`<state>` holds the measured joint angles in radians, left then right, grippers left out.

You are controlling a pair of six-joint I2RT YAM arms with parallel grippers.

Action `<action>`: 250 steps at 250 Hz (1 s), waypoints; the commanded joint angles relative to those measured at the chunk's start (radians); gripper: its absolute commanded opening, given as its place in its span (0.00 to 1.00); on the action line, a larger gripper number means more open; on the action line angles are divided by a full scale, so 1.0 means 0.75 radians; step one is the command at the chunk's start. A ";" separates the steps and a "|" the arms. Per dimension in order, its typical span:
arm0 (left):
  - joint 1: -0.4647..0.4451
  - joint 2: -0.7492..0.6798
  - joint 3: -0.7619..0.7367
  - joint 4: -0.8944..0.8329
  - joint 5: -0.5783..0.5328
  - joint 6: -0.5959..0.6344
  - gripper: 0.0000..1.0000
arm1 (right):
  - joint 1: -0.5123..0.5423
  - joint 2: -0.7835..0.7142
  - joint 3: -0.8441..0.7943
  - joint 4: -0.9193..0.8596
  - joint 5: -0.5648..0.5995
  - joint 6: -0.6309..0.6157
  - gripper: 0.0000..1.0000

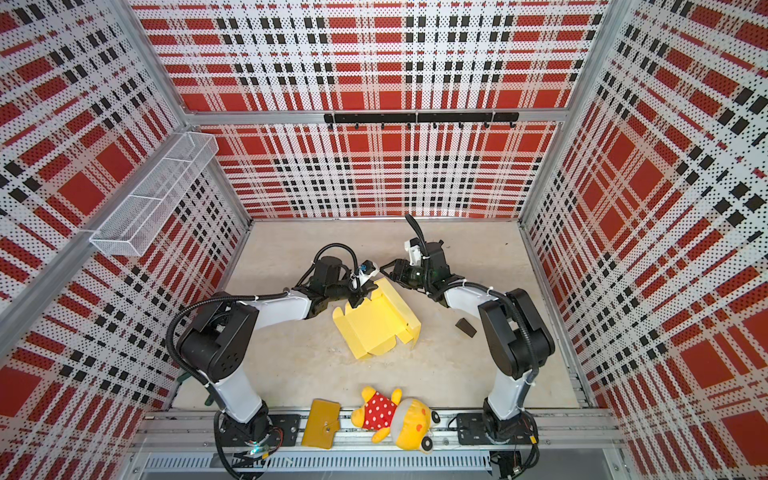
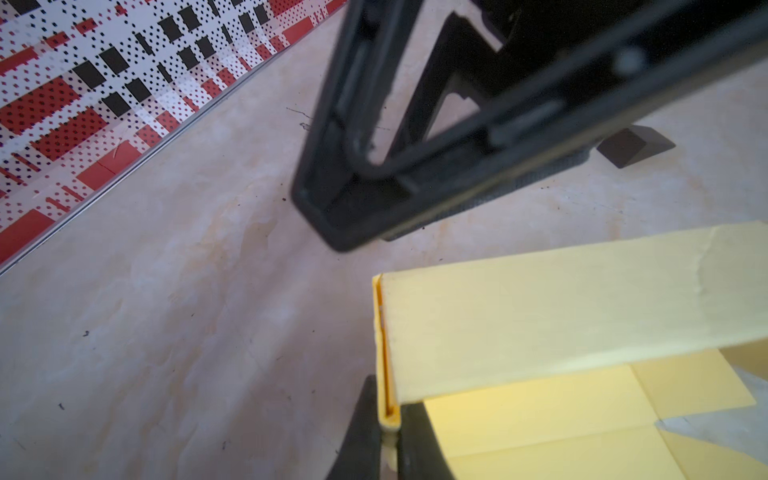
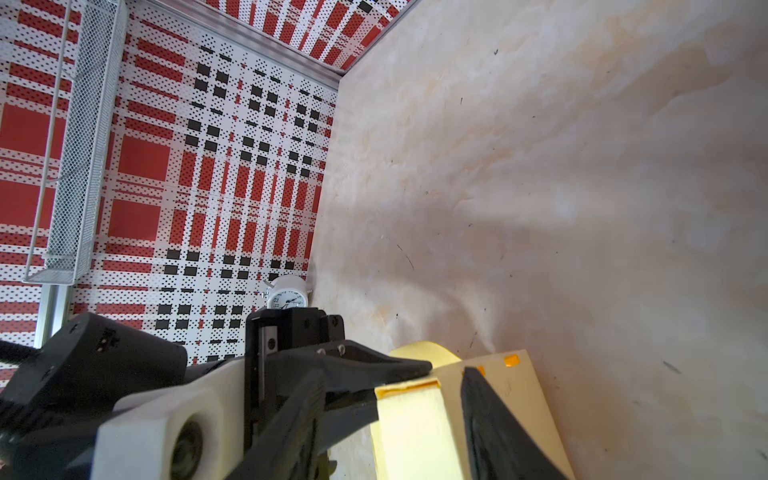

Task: Fold the paper box

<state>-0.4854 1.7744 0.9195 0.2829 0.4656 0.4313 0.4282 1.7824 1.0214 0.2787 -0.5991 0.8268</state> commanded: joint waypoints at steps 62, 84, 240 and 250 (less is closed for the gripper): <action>-0.032 0.052 0.091 -0.073 -0.071 0.029 0.10 | 0.020 0.131 0.011 0.163 -0.038 -0.012 0.49; -0.036 0.059 0.105 -0.079 -0.084 0.017 0.10 | 0.030 0.156 0.005 0.177 -0.031 -0.009 0.45; -0.077 0.085 0.127 -0.100 -0.137 -0.148 0.25 | -0.063 0.156 -0.159 0.370 -0.080 0.074 0.40; -0.080 0.104 0.115 -0.091 -0.122 -0.153 0.24 | -0.068 0.150 -0.167 0.373 -0.091 0.071 0.40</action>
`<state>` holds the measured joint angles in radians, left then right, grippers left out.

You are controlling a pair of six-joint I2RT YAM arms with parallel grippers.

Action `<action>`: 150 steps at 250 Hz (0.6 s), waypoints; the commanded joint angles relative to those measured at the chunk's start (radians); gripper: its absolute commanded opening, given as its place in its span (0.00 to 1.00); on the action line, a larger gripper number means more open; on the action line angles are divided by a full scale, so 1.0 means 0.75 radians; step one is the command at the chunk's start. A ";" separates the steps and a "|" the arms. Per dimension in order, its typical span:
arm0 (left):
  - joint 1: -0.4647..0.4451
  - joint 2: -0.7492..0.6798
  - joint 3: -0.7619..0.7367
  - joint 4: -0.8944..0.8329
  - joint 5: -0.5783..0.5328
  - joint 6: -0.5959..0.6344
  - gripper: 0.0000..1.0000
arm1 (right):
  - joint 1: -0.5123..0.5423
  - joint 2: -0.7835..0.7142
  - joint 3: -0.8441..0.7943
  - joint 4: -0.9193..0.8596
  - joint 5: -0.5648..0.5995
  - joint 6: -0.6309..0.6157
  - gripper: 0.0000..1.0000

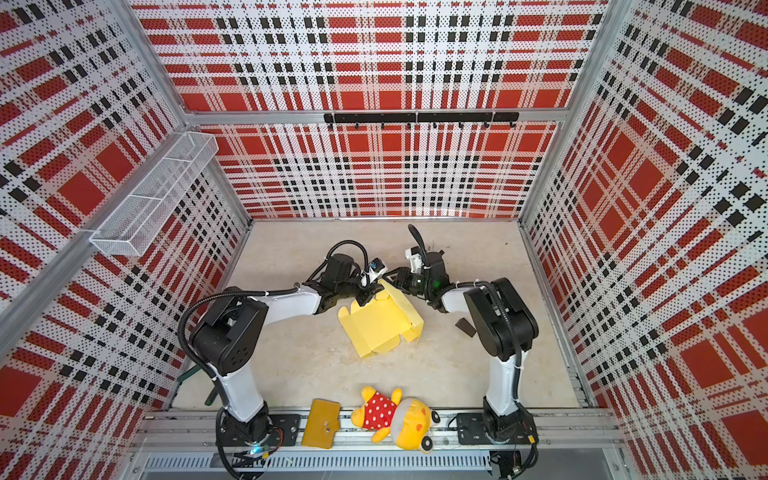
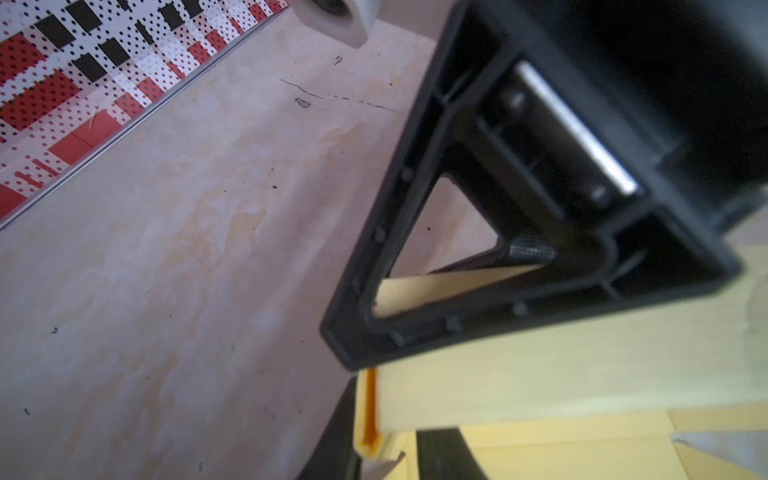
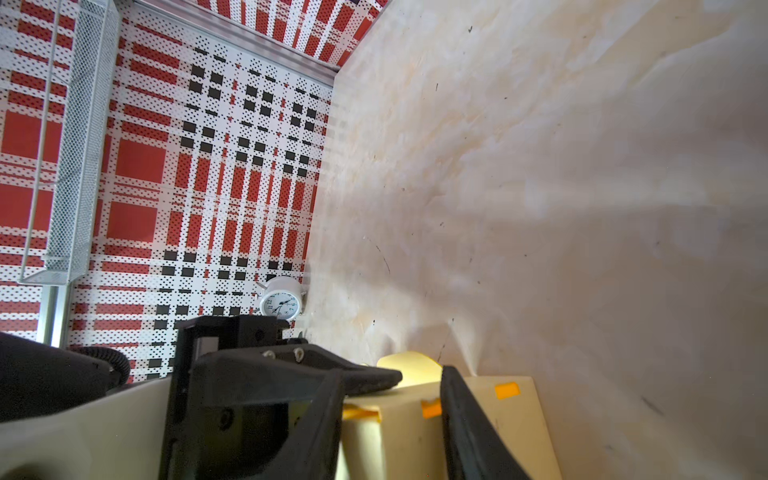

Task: Fold the paper box

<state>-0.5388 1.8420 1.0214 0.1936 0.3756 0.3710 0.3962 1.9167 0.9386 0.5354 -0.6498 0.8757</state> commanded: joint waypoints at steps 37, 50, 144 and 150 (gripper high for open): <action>-0.055 0.043 -0.086 0.150 -0.012 -0.089 0.23 | -0.029 -0.050 -0.075 0.038 -0.046 0.008 0.39; -0.061 0.048 -0.111 0.246 -0.011 -0.116 0.23 | -0.030 -0.059 -0.089 0.043 -0.048 0.007 0.39; -0.076 0.133 -0.113 0.431 -0.073 -0.275 0.19 | -0.029 -0.087 -0.127 0.048 -0.026 0.022 0.36; -0.078 0.135 -0.117 0.438 -0.085 -0.281 0.17 | -0.029 -0.089 -0.131 0.045 -0.027 0.023 0.36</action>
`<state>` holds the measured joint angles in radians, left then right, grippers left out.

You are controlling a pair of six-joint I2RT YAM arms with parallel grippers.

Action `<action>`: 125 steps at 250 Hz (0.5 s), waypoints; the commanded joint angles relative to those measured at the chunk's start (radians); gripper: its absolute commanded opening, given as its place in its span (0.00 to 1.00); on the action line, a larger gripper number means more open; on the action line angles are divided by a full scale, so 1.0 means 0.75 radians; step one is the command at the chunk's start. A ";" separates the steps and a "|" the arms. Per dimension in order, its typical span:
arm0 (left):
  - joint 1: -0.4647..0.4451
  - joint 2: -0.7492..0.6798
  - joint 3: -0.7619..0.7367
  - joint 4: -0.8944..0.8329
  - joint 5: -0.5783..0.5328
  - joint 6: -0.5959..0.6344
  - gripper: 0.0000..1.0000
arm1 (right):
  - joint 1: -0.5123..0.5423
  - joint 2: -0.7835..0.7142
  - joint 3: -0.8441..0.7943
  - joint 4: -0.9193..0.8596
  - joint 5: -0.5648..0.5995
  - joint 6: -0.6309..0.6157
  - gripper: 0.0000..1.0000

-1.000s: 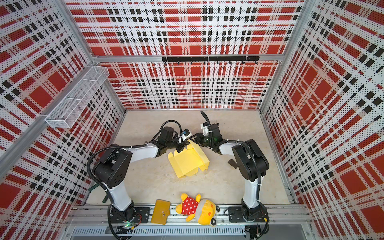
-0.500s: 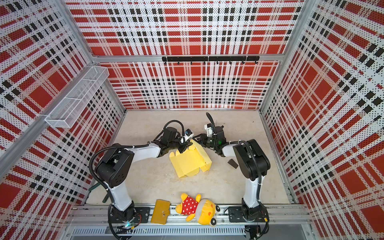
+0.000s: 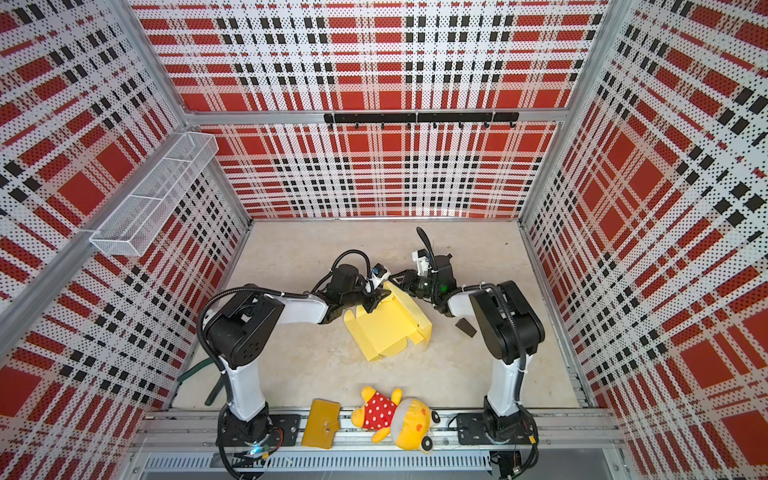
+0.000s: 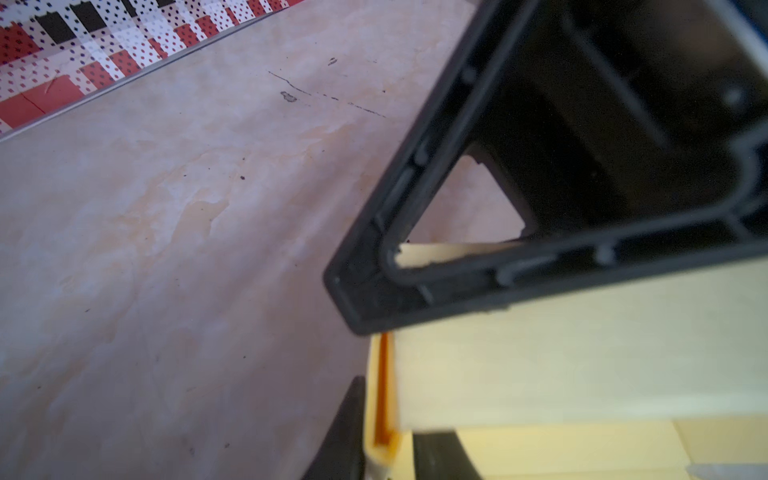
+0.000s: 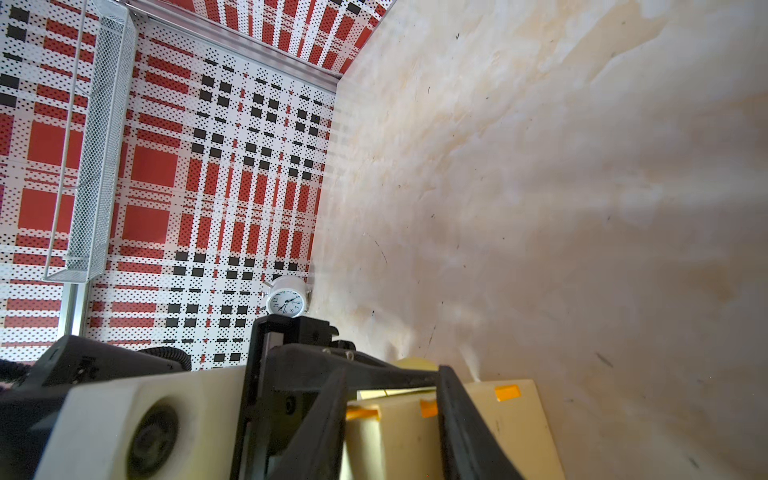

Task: Fold the paper box

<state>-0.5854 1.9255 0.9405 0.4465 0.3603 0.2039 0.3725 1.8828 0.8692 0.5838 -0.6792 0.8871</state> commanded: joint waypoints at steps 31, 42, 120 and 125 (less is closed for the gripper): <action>-0.033 0.032 -0.008 0.125 -0.142 -0.082 0.07 | 0.008 -0.050 -0.052 -0.013 0.014 0.009 0.34; -0.042 0.033 -0.005 0.125 -0.156 -0.082 0.06 | 0.011 -0.049 -0.058 -0.001 0.016 0.018 0.34; -0.106 0.047 0.017 0.118 -0.308 -0.076 0.14 | 0.015 -0.049 -0.116 0.067 0.035 0.067 0.32; -0.109 0.044 0.012 0.121 -0.312 -0.074 0.16 | 0.013 -0.054 -0.119 0.060 0.040 0.064 0.32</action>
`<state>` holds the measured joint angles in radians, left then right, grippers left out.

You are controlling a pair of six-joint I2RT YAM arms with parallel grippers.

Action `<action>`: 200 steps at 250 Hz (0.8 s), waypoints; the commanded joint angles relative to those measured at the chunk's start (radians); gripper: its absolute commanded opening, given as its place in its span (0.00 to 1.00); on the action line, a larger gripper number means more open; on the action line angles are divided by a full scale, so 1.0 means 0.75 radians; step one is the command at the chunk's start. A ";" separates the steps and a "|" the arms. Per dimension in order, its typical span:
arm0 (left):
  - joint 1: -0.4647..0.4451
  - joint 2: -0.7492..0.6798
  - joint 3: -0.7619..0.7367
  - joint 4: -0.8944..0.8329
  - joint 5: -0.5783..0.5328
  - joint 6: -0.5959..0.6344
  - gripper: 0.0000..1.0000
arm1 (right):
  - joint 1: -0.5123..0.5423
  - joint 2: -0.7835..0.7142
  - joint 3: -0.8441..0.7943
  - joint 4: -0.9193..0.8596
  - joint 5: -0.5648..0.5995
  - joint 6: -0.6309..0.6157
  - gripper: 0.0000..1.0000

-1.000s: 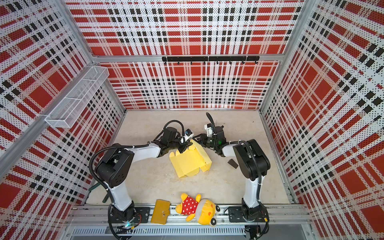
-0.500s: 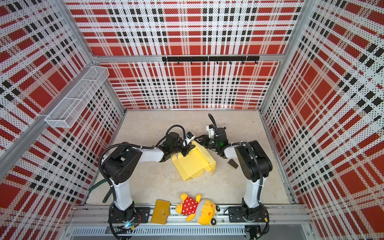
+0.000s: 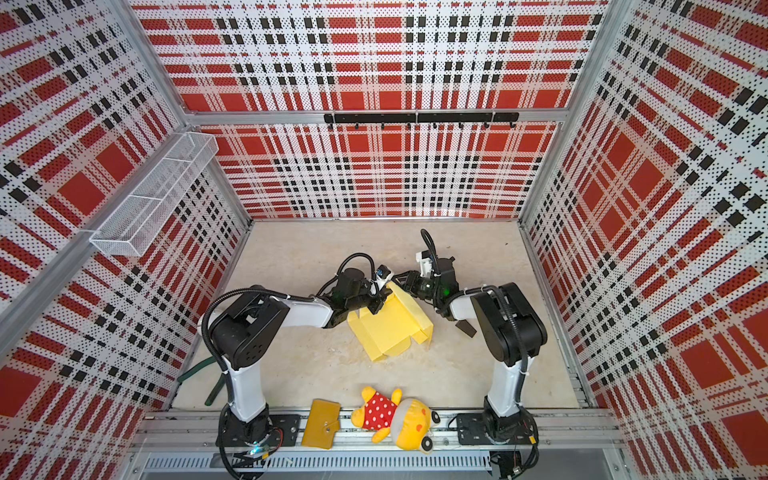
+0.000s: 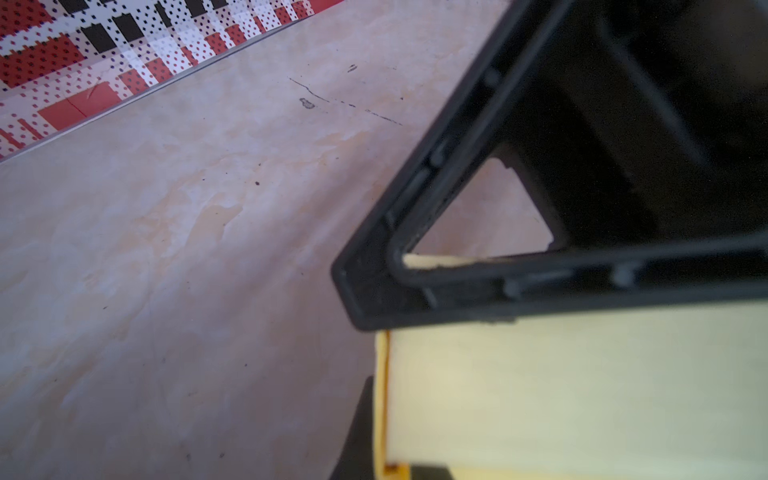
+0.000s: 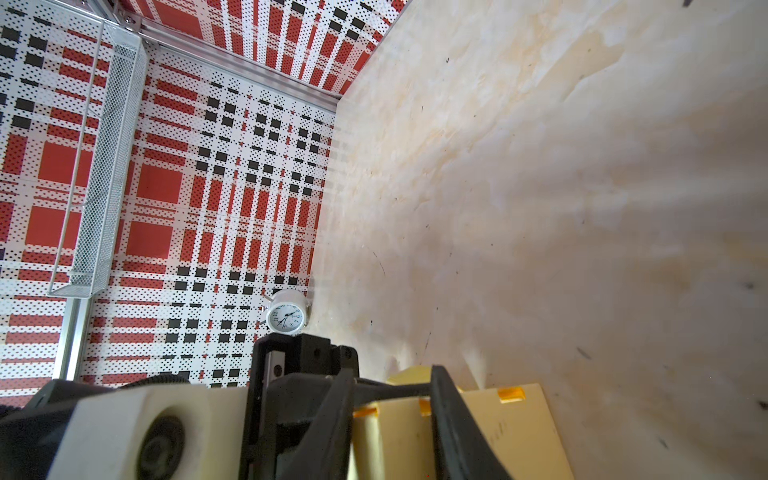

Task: Fold the paper box

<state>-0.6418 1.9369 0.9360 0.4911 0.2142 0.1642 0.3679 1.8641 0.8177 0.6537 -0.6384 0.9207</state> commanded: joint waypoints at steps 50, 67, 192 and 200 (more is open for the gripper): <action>-0.054 0.007 -0.044 0.140 -0.193 -0.014 0.22 | 0.017 -0.037 -0.053 -0.046 -0.005 0.011 0.31; -0.060 0.008 -0.056 0.139 -0.202 0.002 0.21 | 0.017 -0.033 -0.051 -0.040 -0.008 0.016 0.31; -0.049 0.079 -0.057 0.171 -0.179 -0.109 0.19 | 0.017 -0.044 -0.051 -0.033 0.005 0.023 0.29; -0.052 0.090 -0.044 0.173 -0.166 -0.122 0.19 | 0.017 -0.040 -0.052 -0.031 0.006 0.025 0.29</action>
<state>-0.6804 1.9713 0.8539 0.5789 0.0860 0.1406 0.3756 1.8442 0.7959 0.6514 -0.6418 0.9371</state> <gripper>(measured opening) 0.191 0.294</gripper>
